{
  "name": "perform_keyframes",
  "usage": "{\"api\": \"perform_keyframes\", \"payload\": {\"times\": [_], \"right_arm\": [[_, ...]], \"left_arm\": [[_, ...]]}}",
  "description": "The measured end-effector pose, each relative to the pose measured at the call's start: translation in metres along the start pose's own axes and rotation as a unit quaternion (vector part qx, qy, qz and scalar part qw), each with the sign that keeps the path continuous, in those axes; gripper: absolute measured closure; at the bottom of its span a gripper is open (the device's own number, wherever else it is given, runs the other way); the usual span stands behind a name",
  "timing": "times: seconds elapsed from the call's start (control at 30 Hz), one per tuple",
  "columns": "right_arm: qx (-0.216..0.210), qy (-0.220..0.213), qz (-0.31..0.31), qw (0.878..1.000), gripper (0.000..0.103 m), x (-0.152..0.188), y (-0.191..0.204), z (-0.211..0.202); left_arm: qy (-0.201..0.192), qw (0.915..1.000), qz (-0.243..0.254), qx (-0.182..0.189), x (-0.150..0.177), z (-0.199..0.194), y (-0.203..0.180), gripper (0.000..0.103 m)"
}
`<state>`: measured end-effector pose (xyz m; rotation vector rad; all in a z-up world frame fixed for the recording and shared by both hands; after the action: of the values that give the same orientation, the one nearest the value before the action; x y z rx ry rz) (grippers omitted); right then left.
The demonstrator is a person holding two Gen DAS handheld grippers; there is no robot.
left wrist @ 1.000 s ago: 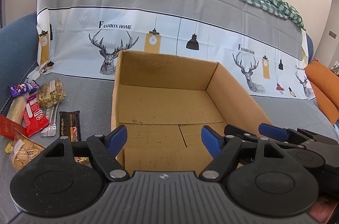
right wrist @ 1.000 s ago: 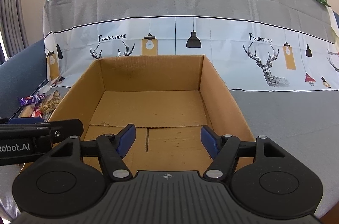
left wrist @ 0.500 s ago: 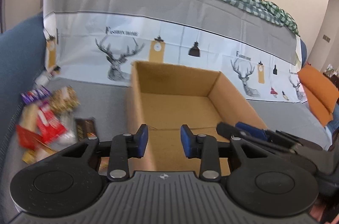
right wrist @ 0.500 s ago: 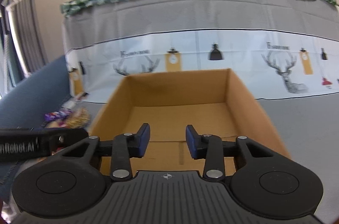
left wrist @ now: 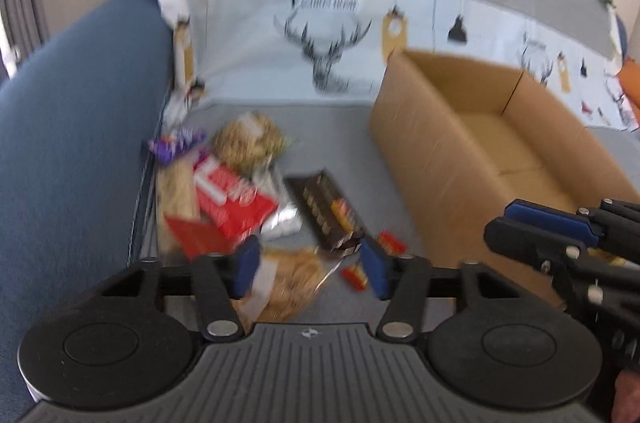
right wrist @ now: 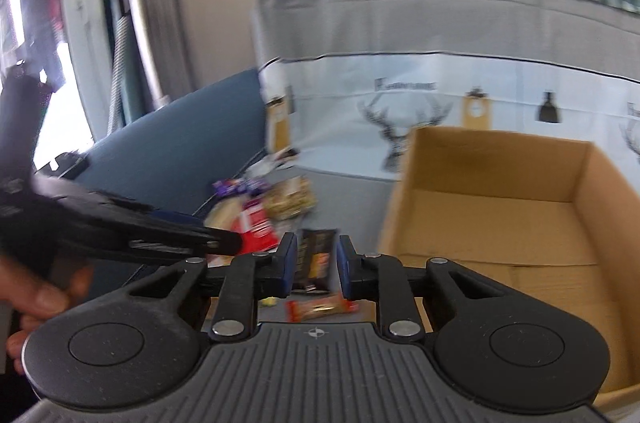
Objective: Organize snacks
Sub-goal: 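Move the right tool to the small red candy while the left tool reaches the cookie bag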
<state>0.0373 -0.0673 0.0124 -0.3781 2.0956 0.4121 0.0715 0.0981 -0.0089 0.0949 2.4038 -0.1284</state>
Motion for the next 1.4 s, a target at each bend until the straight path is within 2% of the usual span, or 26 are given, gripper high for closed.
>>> {"api": "perform_keyframes", "payload": {"times": [0.03,0.23,0.27,0.3,0.33,0.43,0.5,0.57,0.6,0.67,0.83,0.97,1.0,1.03,1.13,1.27,1.4], "right_arm": [[-0.002,0.006,-0.004,1.000,0.080,0.002,0.007,0.005],[0.008,0.041,-0.012,0.999,0.080,0.023,0.026,0.029],[0.012,0.041,-0.011,0.999,0.080,0.027,0.027,0.031],[0.015,0.040,-0.017,0.999,0.086,0.030,0.026,0.032],[0.018,0.041,-0.027,0.999,0.088,0.033,0.027,0.034],[0.021,0.029,-0.036,0.999,0.089,0.036,0.028,0.036],[0.024,0.028,-0.055,0.998,0.088,0.039,0.030,0.038],[0.012,0.024,-0.053,0.998,0.087,0.039,0.033,0.038],[0.012,0.018,-0.063,0.998,0.087,0.040,0.036,0.036],[0.014,0.016,-0.086,0.996,0.087,0.045,0.042,0.037],[0.006,0.029,-0.089,0.996,0.087,0.050,0.049,0.048],[0.041,0.049,-0.067,0.996,0.087,0.053,0.045,0.070],[0.055,0.050,-0.068,0.995,0.083,0.053,0.046,0.076],[0.064,0.050,-0.070,0.994,0.074,0.053,0.048,0.083],[0.103,0.058,-0.058,0.991,0.055,0.055,0.047,0.103],[0.149,0.083,-0.008,0.985,0.055,0.060,0.035,0.124],[0.171,0.093,0.054,0.979,0.052,0.060,0.020,0.143]], "left_arm": [[0.011,0.9999,0.001,-0.002,0.002,0.005,0.002,0.029],[0.043,0.9988,0.021,-0.013,0.006,0.034,0.000,0.025],[0.050,0.9983,0.023,-0.016,0.008,0.040,-0.002,0.025],[0.055,0.9979,0.027,-0.021,0.008,0.044,-0.003,0.025],[0.054,0.9977,0.031,-0.025,0.008,0.046,-0.004,0.025],[0.060,0.9971,0.029,-0.037,0.009,0.054,-0.001,0.027],[0.063,0.9964,0.030,-0.048,0.010,0.058,0.003,0.034],[0.059,0.9965,0.028,-0.052,0.008,0.057,0.006,0.056],[0.057,0.9968,0.020,-0.052,0.007,0.054,0.010,0.065],[0.050,0.9978,-0.012,-0.042,0.004,0.045,0.020,0.074],[0.042,0.9925,-0.113,-0.021,0.006,0.021,0.052,0.078],[0.049,0.9824,-0.180,-0.001,0.013,0.009,0.070,0.078],[0.050,0.9811,-0.187,0.003,0.014,0.008,0.072,0.078],[0.051,0.9807,-0.189,0.005,0.014,0.008,0.072,0.078],[0.047,0.9820,-0.183,0.001,0.011,0.008,0.070,0.078],[0.044,0.9825,-0.181,0.000,0.010,0.012,0.070,0.078],[0.045,0.9837,-0.174,0.001,0.010,0.015,0.067,0.077]]}}
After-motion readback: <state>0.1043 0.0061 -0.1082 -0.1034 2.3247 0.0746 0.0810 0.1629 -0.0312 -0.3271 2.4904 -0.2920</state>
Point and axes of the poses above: each gripper's, at about its wrist camera, not at the fingertips, and z roughly the way its jaws point, y to its left, x to its underside, the point moved 4 cm from there along z, roughly the way its jaws point, and after that the axes turned 1 degree about x, right-handed, at the moved point
